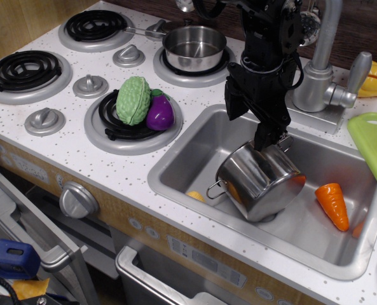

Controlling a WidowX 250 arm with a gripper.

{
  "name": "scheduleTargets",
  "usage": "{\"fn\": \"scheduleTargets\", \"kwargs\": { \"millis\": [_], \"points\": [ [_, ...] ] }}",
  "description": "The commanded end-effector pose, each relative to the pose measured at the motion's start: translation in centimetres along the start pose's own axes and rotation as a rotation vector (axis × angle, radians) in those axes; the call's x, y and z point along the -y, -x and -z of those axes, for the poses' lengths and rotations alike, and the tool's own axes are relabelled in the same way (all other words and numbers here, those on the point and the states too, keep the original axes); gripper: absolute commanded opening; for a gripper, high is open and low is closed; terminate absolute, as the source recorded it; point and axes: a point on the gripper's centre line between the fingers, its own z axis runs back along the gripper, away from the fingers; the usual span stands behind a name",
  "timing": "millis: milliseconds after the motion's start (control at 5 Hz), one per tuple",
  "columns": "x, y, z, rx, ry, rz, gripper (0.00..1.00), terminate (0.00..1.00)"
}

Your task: Flip pot upright in sink

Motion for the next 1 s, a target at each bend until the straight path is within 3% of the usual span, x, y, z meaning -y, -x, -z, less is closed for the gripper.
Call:
{"fn": "scheduleTargets", "kwargs": {
  "millis": [0, 200, 400, 600, 800],
  "points": [
    [0.0, 0.0, 0.0, 0.0, 0.0, 0.0, 1.0, 0.0],
    [-0.5, -0.2, 0.5, 0.044, 0.078, -0.049, 1.0, 0.0],
    [-0.3, -0.2, 1.5, 0.061, 0.081, -0.058, 1.0, 0.0],
    [-0.2, 0.1, 1.5, 0.135, 0.188, -0.126, 1.0, 0.0],
    [-0.1, 0.8, 2.3, 0.241, 0.336, -0.219, 1.0, 0.0]
  ]
}}
